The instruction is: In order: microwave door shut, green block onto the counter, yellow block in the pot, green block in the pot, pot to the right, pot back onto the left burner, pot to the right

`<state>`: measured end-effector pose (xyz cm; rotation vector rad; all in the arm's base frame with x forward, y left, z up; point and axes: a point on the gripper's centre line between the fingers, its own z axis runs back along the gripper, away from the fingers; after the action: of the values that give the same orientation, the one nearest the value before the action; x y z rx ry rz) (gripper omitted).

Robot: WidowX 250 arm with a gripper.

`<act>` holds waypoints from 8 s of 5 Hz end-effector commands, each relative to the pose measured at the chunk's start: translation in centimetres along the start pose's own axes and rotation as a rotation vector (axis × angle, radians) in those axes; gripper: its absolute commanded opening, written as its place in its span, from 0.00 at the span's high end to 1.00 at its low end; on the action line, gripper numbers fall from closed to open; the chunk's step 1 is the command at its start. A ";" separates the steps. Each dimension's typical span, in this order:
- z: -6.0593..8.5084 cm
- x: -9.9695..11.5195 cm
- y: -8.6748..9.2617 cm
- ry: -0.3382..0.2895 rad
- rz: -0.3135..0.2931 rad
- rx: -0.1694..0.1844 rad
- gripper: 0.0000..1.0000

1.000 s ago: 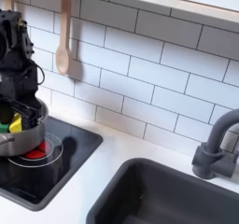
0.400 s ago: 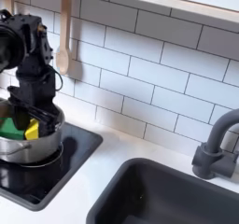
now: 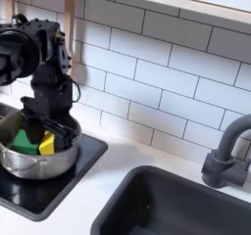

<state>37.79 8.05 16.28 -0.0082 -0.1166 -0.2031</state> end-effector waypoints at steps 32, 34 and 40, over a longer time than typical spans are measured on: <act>0.2 -1.3 7.5 0.012 0.138 0.074 0.00; 0.5 -1.8 9.4 0.008 0.159 0.093 0.00; 0.7 -3.0 11.9 0.024 0.198 0.113 0.00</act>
<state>37.26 20.65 16.73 0.0973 -0.1046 0.0067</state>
